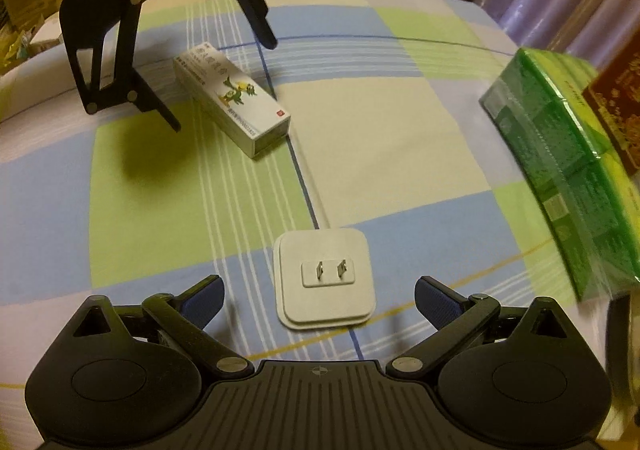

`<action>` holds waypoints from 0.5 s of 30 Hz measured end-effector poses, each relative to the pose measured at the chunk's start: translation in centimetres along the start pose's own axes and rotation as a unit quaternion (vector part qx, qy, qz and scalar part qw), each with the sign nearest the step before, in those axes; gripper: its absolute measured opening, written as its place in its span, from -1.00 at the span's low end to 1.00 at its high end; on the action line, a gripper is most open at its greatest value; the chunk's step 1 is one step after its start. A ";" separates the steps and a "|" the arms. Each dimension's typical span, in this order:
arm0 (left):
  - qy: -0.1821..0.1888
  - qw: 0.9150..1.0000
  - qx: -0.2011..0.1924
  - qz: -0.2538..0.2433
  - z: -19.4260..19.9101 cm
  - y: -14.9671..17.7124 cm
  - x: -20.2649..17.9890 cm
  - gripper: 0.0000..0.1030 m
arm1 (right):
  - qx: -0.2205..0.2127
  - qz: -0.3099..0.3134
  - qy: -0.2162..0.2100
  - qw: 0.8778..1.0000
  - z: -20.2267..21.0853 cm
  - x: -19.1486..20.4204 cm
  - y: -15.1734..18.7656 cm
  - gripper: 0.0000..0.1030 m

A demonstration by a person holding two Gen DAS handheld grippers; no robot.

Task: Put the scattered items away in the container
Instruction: 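Grasp the white medicine box with the left tool while the right tool grasps the plug adapter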

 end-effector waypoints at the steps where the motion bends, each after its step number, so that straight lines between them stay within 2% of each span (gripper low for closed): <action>1: 0.004 1.000 -0.001 0.004 -0.1 0.0 0.2 0.70 | 0.004 0.001 -0.002 1.000 -0.4 0.0 0.0 0.83; 13: 0.046 0.998 0.011 0.032 -1.8 0.6 1.7 0.42 | 0.027 0.007 -0.022 0.999 -2.8 -0.6 -0.6 0.51; 15: 0.051 0.998 0.011 0.037 -1.9 0.6 1.9 0.31 | 0.032 0.009 -0.027 0.999 -3.1 -0.6 -0.6 0.47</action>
Point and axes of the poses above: each gripper's, at about its wrist camera, not at the fingertips, and z roughly against the way its jaws point, x to its left, y to its underside, the point moved 8 cm from there along -z, roughly the way its jaws point, and after that the axes turned 3 degrees about y, right-handed, at the moved point
